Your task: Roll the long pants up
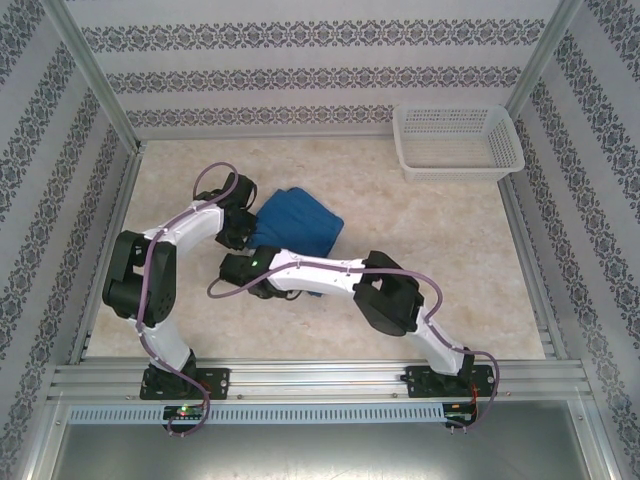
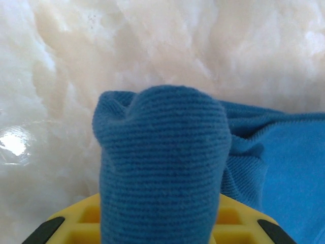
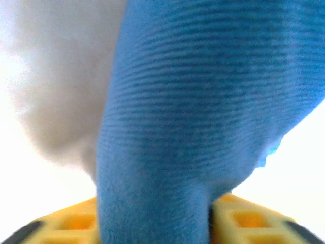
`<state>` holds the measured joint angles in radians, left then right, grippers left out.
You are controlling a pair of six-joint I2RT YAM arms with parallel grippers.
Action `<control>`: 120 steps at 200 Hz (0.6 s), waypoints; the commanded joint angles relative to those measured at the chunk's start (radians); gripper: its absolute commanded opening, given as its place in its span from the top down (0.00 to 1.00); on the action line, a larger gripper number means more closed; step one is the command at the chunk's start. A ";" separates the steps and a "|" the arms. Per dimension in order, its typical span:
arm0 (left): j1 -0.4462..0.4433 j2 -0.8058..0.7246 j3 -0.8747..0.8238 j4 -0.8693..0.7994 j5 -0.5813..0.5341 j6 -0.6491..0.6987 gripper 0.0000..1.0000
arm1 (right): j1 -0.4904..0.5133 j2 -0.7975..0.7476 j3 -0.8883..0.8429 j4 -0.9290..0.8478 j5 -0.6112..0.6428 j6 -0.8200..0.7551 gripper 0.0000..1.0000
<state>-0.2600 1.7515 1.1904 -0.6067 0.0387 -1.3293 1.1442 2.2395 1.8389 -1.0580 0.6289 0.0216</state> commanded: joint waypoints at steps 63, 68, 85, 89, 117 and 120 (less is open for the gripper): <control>0.011 -0.108 0.025 -0.038 0.001 0.071 0.00 | -0.218 -0.099 -0.065 0.018 -0.630 0.063 1.00; 0.010 -0.111 0.021 -0.033 0.001 0.070 0.00 | -0.231 -0.100 -0.063 0.019 -0.682 0.066 1.00; 0.006 -0.119 -0.005 0.009 0.007 0.062 0.00 | -0.272 -0.103 -0.059 0.026 -0.862 0.092 1.00; 0.005 -0.122 -0.012 0.022 0.006 0.059 0.00 | -0.282 -0.105 -0.062 0.034 -0.906 0.100 1.00; -0.001 -0.111 -0.052 0.109 0.019 0.036 0.00 | -0.329 -0.113 -0.062 0.058 -1.135 0.142 1.00; -0.002 -0.107 -0.053 0.115 0.021 0.034 0.00 | -0.333 -0.113 -0.063 0.059 -1.152 0.144 1.00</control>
<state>-0.2554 1.6592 1.1736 -0.5312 0.0536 -1.2835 0.8417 2.1437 1.8011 -0.9749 -0.1802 0.0753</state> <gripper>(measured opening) 0.998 0.189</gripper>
